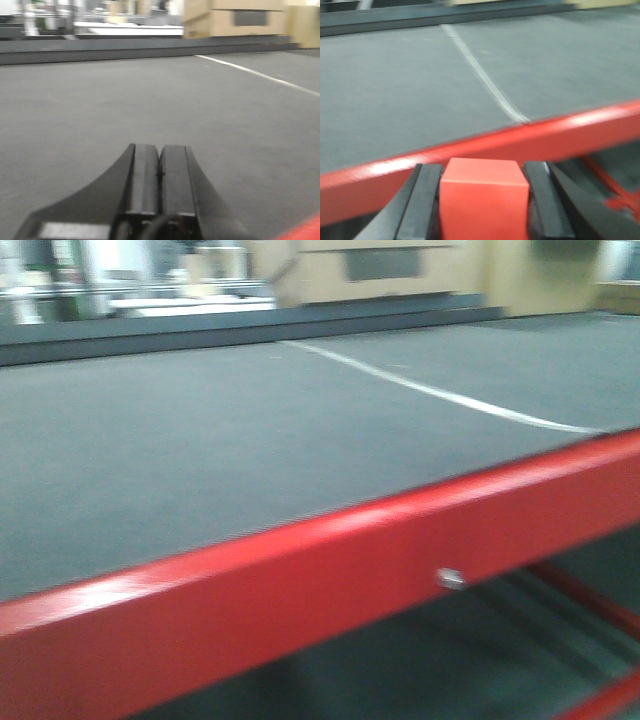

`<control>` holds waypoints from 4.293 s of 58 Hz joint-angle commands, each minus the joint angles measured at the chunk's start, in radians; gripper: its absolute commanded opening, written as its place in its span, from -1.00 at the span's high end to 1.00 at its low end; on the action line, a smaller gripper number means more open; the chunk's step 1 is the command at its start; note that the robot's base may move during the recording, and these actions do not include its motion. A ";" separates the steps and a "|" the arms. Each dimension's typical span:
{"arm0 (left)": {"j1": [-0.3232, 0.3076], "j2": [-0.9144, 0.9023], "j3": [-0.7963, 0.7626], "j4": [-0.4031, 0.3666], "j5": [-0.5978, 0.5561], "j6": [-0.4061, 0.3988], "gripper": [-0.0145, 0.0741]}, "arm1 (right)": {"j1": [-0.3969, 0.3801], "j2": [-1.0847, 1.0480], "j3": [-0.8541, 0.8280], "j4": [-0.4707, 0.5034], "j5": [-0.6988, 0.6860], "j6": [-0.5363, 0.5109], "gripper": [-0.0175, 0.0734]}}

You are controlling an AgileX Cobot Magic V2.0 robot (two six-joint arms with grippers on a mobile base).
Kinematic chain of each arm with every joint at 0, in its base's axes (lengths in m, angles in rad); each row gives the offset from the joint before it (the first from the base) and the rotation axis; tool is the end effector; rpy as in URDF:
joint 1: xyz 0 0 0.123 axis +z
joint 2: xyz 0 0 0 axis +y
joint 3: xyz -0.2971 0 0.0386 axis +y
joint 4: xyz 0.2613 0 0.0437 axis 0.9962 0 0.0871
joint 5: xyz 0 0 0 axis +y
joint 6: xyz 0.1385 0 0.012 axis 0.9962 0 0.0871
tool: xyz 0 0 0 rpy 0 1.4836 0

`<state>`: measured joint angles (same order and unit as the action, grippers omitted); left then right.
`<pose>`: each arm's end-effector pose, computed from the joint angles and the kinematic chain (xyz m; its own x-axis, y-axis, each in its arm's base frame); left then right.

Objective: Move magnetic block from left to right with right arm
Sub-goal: 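Drive the base away from the table carrying the cube, then turn the base and drive to the second grey table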

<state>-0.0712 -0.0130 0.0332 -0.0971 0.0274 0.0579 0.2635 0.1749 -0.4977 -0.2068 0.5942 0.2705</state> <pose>0.1032 -0.0077 0.2016 0.0367 -0.0419 -0.9984 0.0753 0.9964 -0.0390 0.0853 0.0065 0.3130 -0.1813 0.0522 -0.9821 -0.1323 0.9882 0.0769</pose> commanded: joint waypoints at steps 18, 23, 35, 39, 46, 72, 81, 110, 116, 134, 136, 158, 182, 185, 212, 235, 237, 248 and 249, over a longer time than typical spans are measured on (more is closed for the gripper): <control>-0.003 -0.011 0.007 -0.005 -0.084 -0.006 0.96 | 0.000 0.010 -0.026 -0.022 -0.084 -0.008 0.22; -0.003 -0.011 0.007 -0.005 -0.084 -0.006 0.96 | 0.000 0.010 -0.026 -0.022 -0.084 -0.008 0.22; -0.003 -0.011 0.007 -0.005 -0.084 -0.006 0.96 | 0.000 0.010 -0.026 -0.022 -0.084 -0.008 0.22; -0.003 -0.011 0.007 -0.005 -0.084 -0.006 0.96 | 0.000 0.010 -0.026 -0.022 -0.084 -0.008 0.22; -0.003 -0.011 0.007 -0.005 -0.084 -0.006 0.96 | 0.000 0.010 -0.026 -0.022 -0.084 -0.008 0.22; -0.003 -0.011 0.007 -0.005 -0.084 -0.006 0.96 | 0.000 0.010 -0.026 -0.022 -0.084 -0.008 0.22; -0.003 -0.011 0.007 -0.005 -0.084 -0.006 0.96 | 0.000 0.010 -0.026 -0.022 -0.084 -0.008 0.22; -0.003 -0.011 0.007 -0.005 -0.084 -0.006 0.96 | 0.000 0.010 -0.026 -0.022 -0.084 -0.008 0.22; -0.003 -0.011 0.007 -0.005 -0.084 -0.006 0.96 | 0.000 0.010 -0.026 -0.022 -0.084 -0.008 0.22; -0.003 -0.003 0.007 -0.005 -0.082 -0.006 0.96 | 0.000 0.020 -0.025 -0.021 -0.083 -0.008 0.22; -0.003 -0.003 0.007 -0.005 -0.082 -0.006 0.96 | 0.000 0.020 -0.025 -0.021 -0.083 -0.008 0.22; -0.003 -0.003 0.007 -0.005 -0.082 -0.006 0.96 | 0.000 0.020 -0.025 -0.021 -0.083 -0.008 0.22; -0.003 -0.003 0.007 -0.005 -0.082 -0.006 0.96 | 0.000 0.020 -0.025 -0.021 -0.083 -0.008 0.22; -0.003 -0.003 0.007 -0.005 -0.082 -0.006 0.96 | 0.000 0.020 -0.025 -0.021 -0.083 -0.008 0.22; -0.003 -0.003 0.007 -0.005 -0.082 -0.006 0.96 | 0.000 0.020 -0.025 -0.021 -0.084 -0.008 0.22; -0.003 -0.003 0.007 -0.005 -0.082 -0.006 0.96 | 0.000 0.020 -0.025 -0.021 -0.084 -0.008 0.22; -0.003 -0.003 0.007 -0.005 -0.082 -0.006 0.96 | 0.000 0.020 -0.025 -0.021 -0.084 -0.008 0.22; -0.003 -0.003 0.007 -0.005 -0.082 -0.006 0.96 | 0.000 0.020 -0.025 -0.021 -0.084 -0.008 0.22; -0.003 -0.003 0.007 -0.005 -0.082 -0.006 0.96 | 0.000 0.020 -0.025 -0.021 -0.084 -0.008 0.22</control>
<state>-0.0712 -0.0130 0.0332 -0.0971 0.0282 0.0579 0.2656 0.1754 -0.4936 -0.2090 0.6011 0.2705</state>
